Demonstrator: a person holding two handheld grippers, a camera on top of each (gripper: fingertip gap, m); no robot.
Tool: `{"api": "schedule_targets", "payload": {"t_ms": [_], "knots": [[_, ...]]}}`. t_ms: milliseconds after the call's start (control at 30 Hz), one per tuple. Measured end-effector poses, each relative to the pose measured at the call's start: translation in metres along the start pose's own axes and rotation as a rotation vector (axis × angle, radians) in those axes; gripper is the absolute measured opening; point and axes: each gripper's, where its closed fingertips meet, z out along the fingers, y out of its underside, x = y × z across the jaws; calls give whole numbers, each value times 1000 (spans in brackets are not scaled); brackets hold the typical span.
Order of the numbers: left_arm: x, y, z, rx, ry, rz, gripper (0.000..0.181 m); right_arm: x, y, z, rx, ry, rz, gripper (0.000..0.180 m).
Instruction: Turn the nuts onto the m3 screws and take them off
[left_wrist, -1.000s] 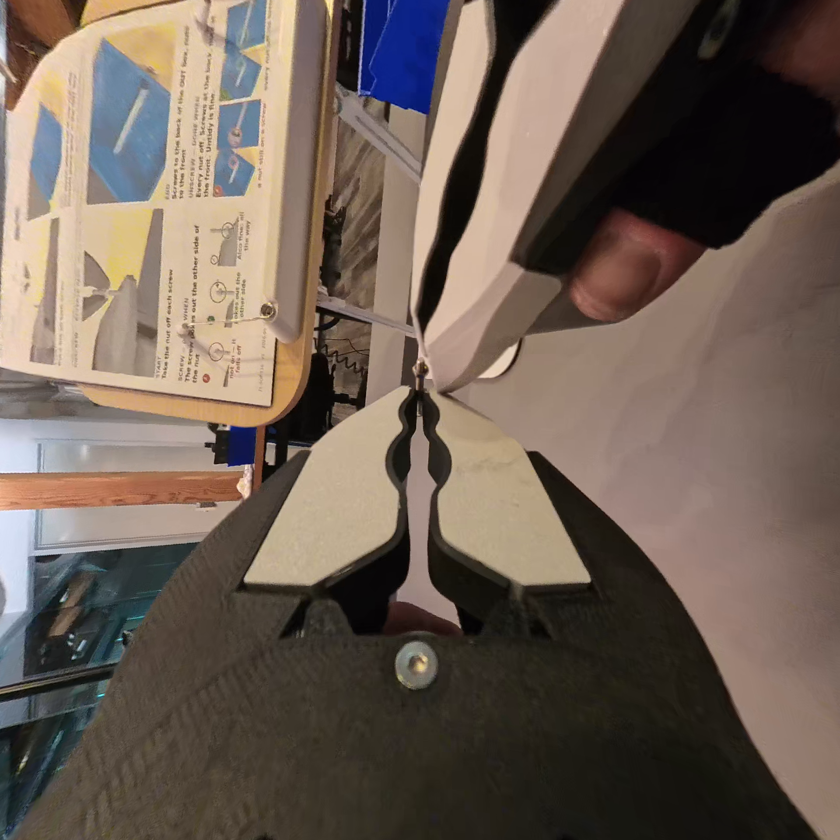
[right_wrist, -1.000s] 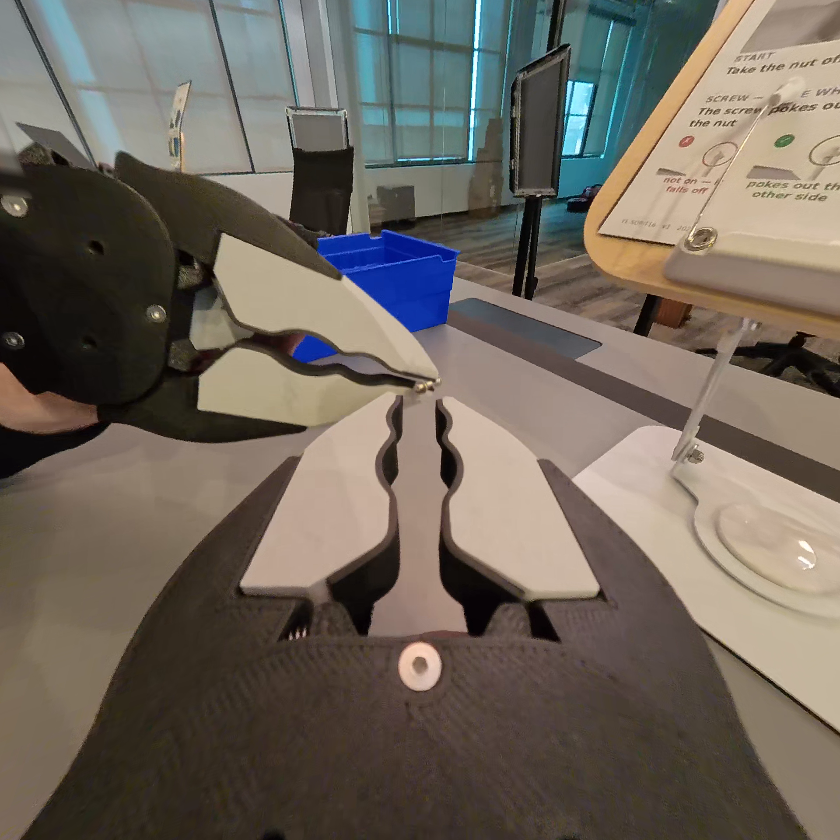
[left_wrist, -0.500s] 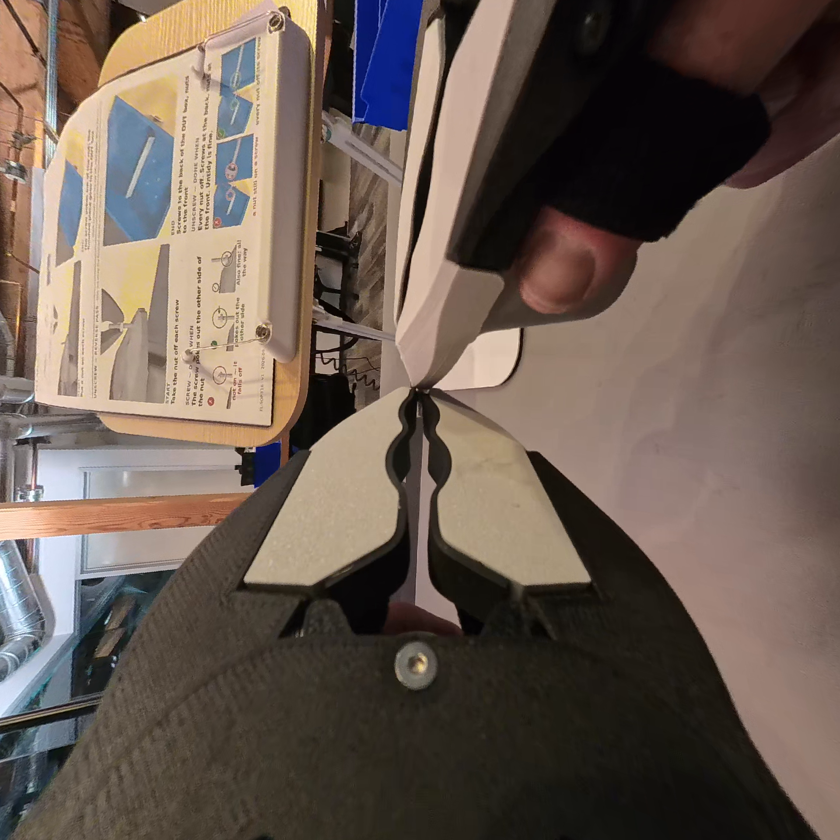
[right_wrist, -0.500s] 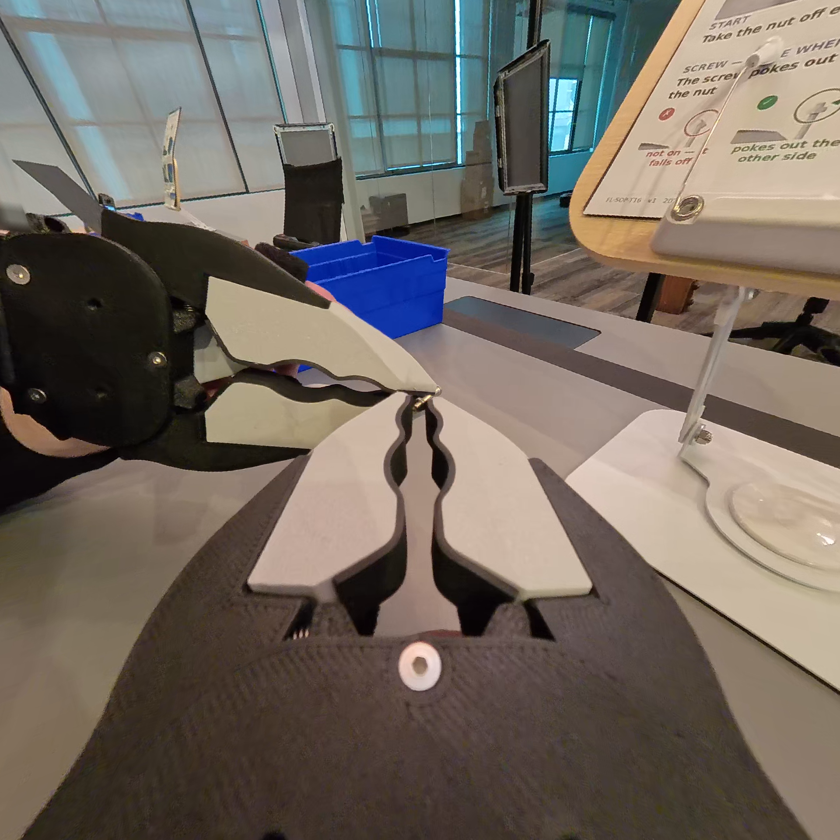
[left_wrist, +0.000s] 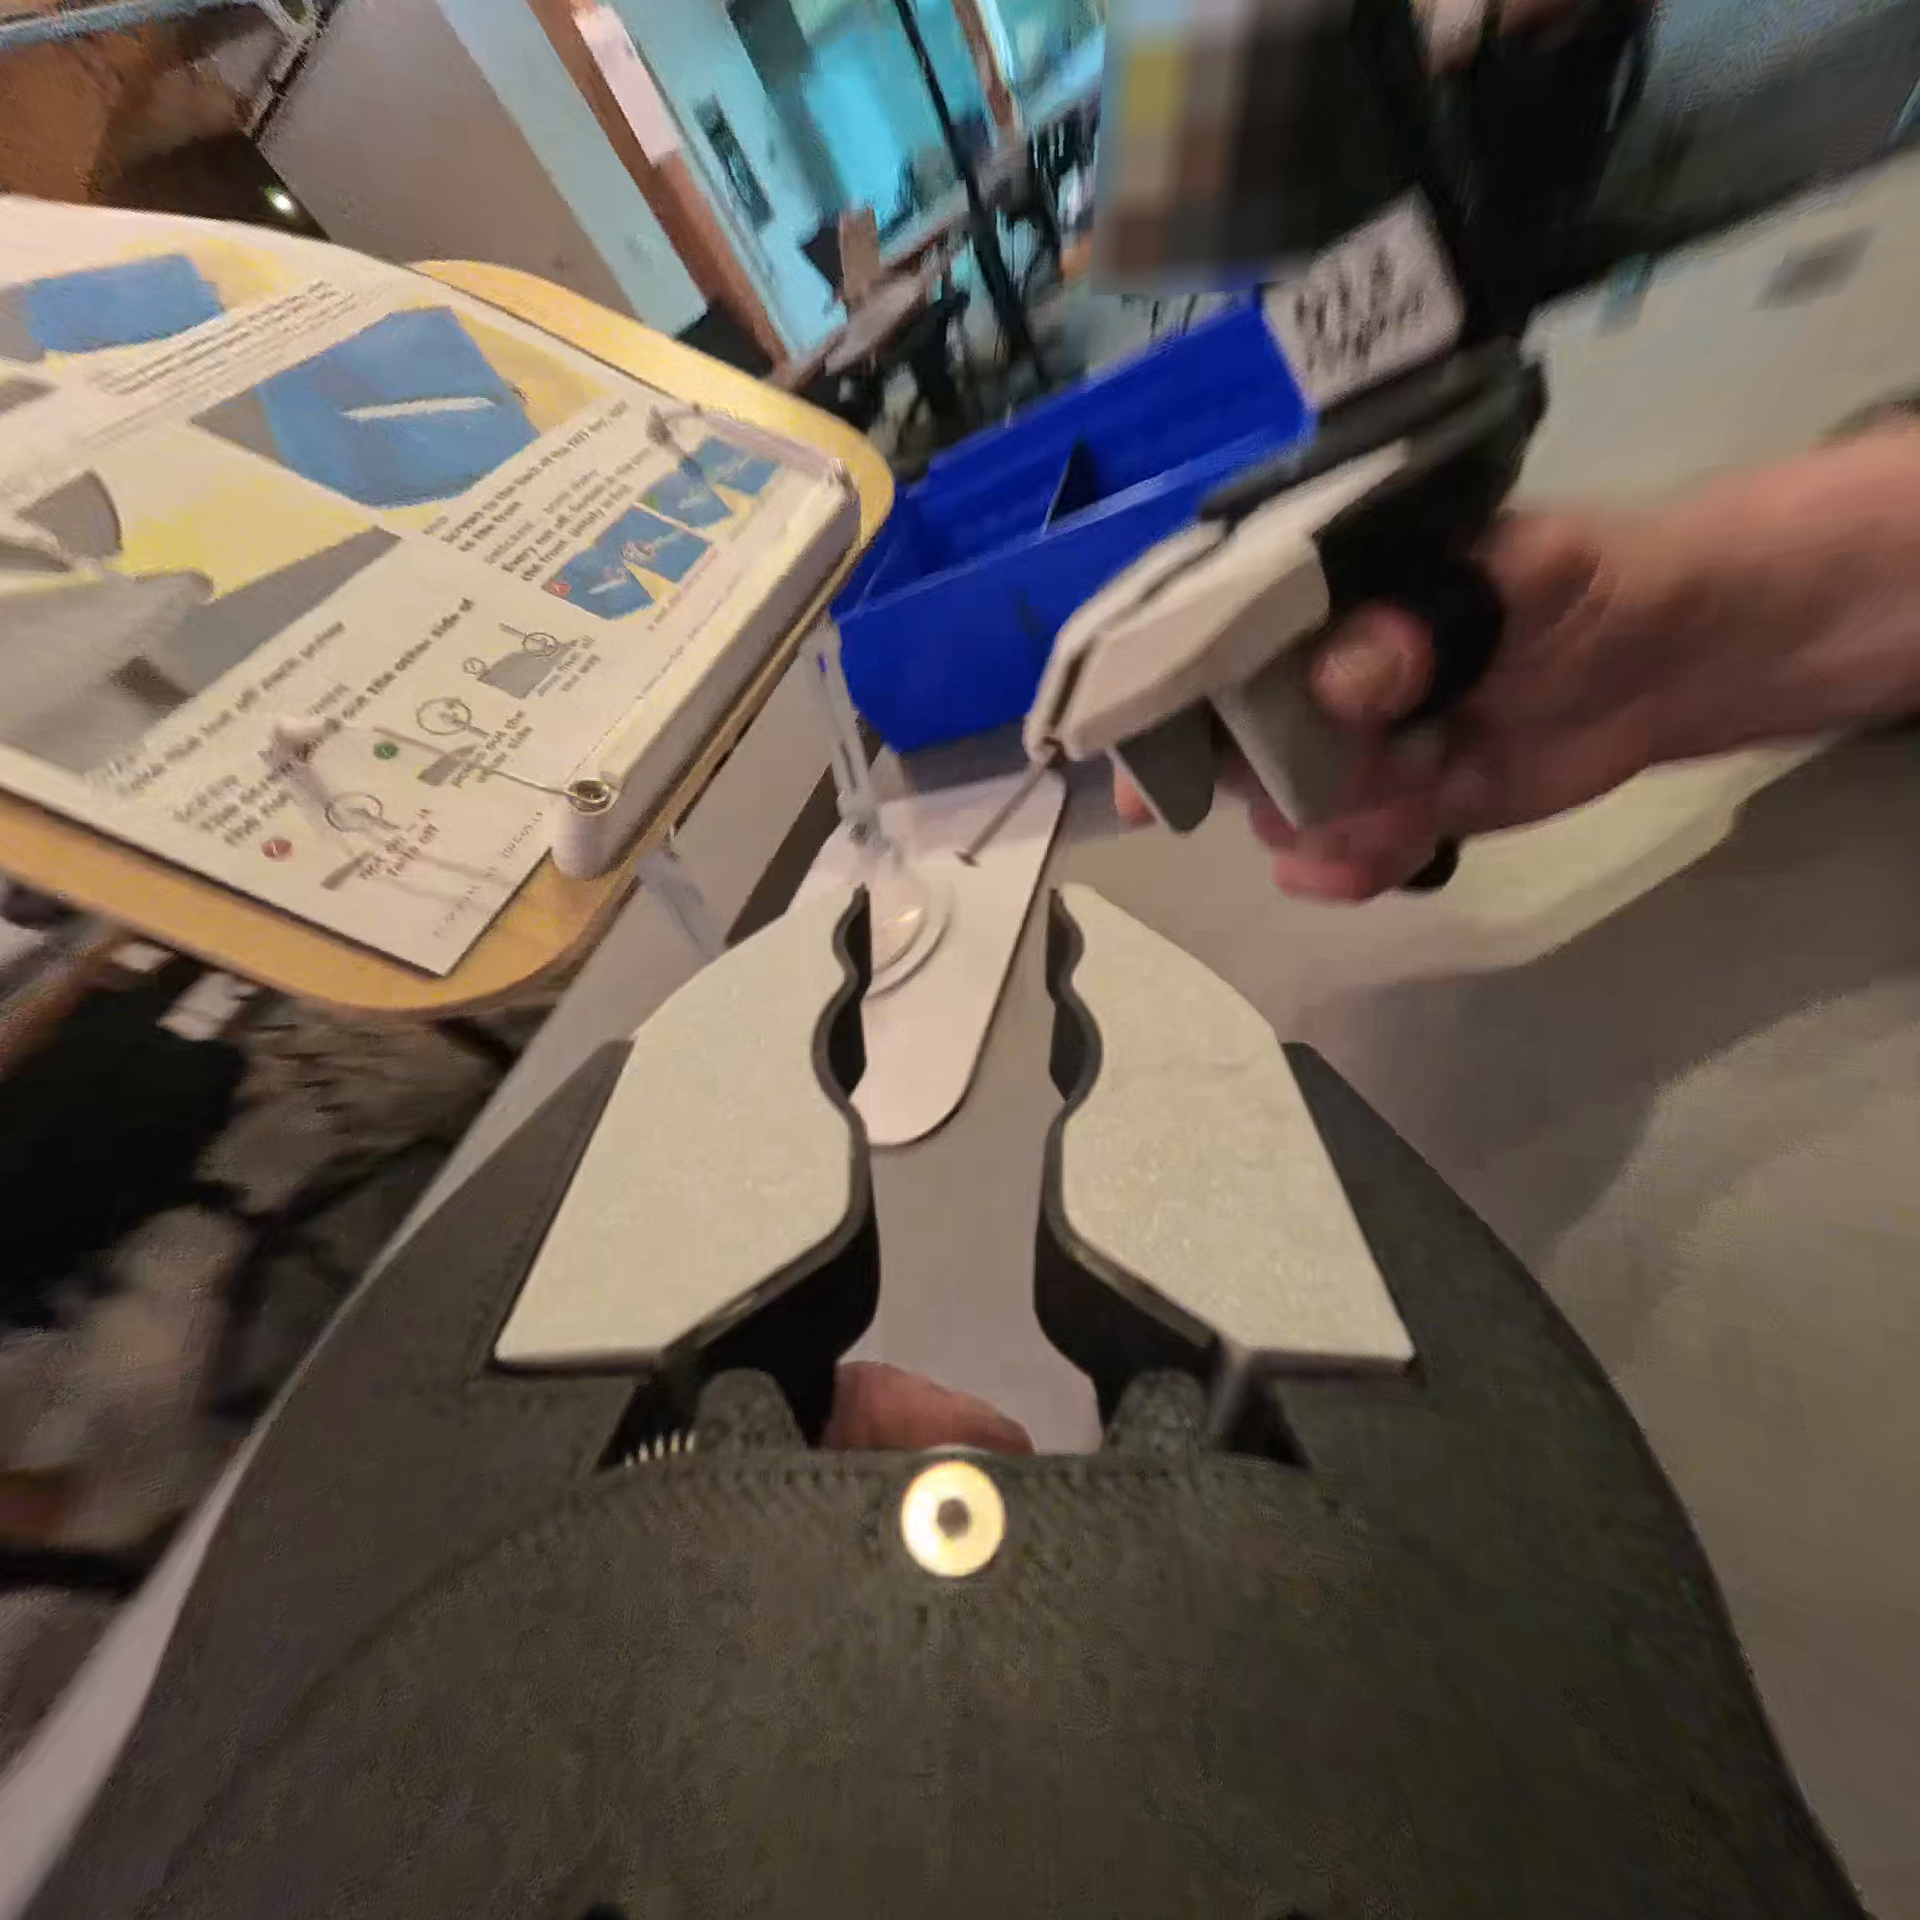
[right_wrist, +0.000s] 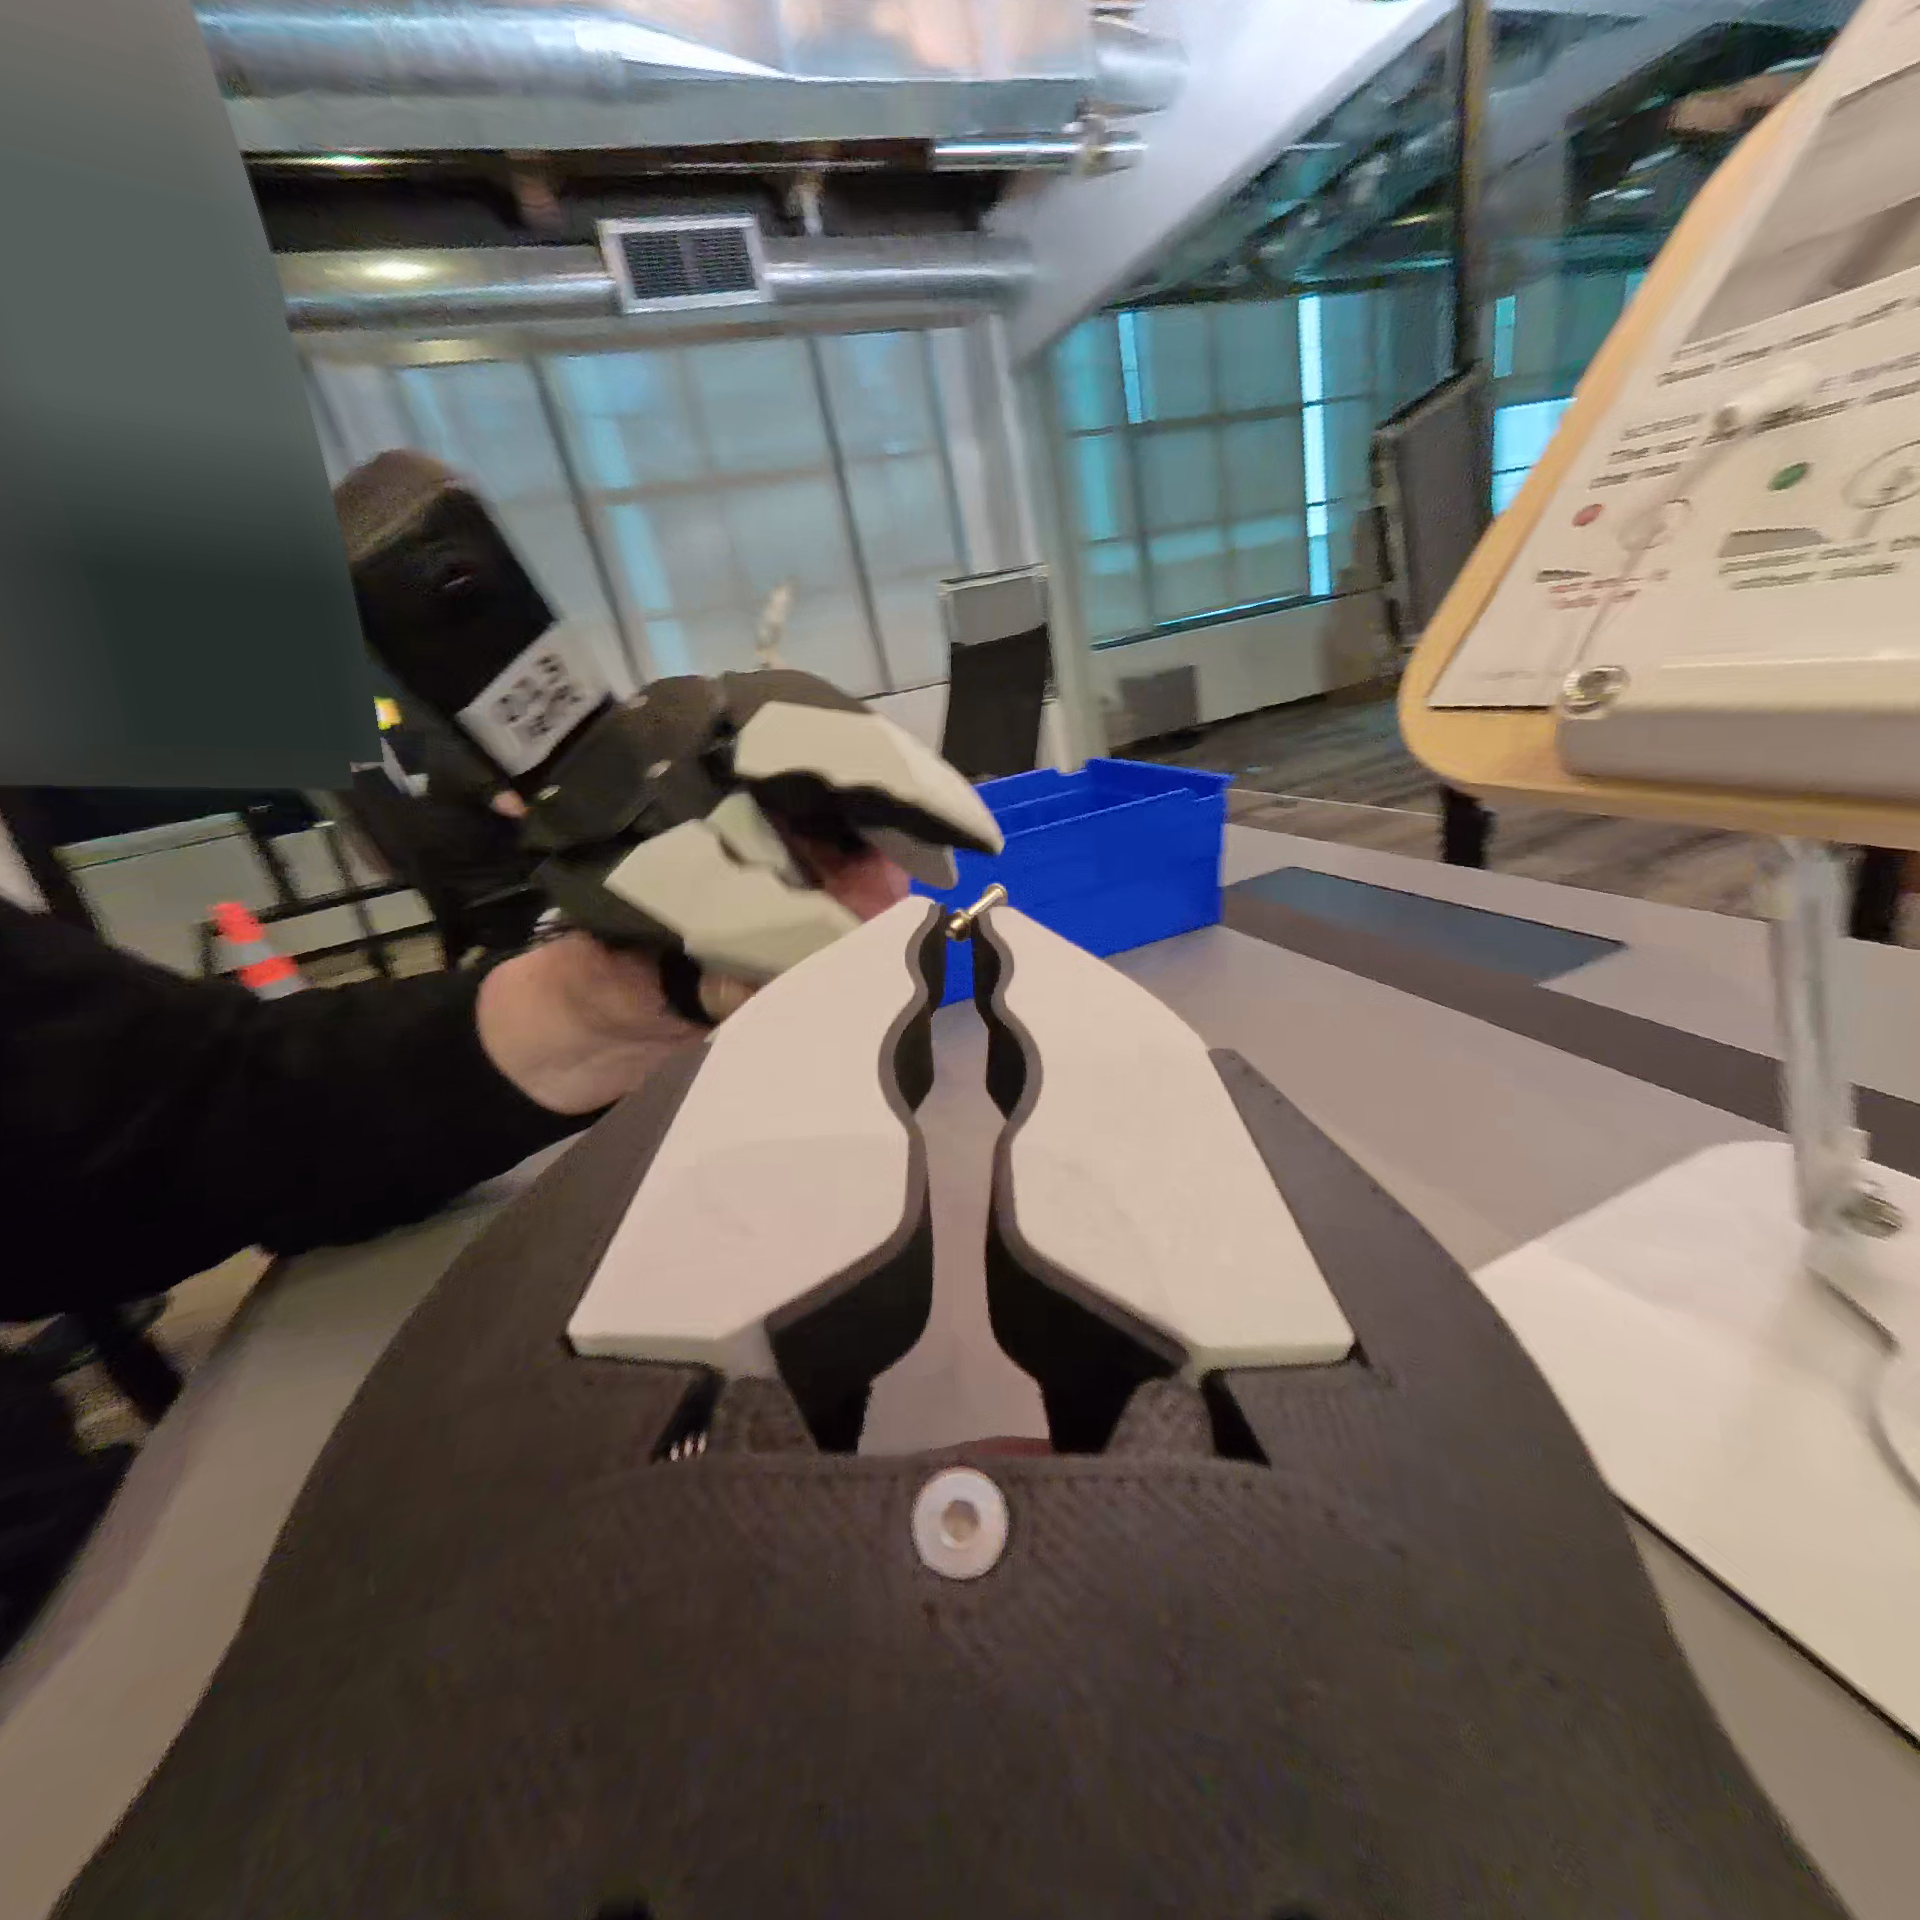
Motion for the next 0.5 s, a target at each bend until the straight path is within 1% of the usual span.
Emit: {"api": "schedule_targets", "payload": {"t_ms": [33,133,233,267,400,467,500], "knots": [[1,-4,-5,55,33,-79,32,-5,0,-3,9,-53,1,4],[21,-14,-11,193,214,-298,32,-17,-3,-9,54,-173,32,4],[38,-28,-14,345,381,-455,32,-26,-2,-11,67,-255,60,4],[39,-29,-12,365,404,-500,32,-30,-1,-11,69,-282,63,4],[46,-26,-10,393,472,-555,26,-39,1,-11,53,-330,53,5],[50,-27,-11,410,495,-563,18,-41,3,-10,54,-347,66,5],[49,-27,-11,415,494,-567,17,-42,4,-9,49,-352,67,5]]}}
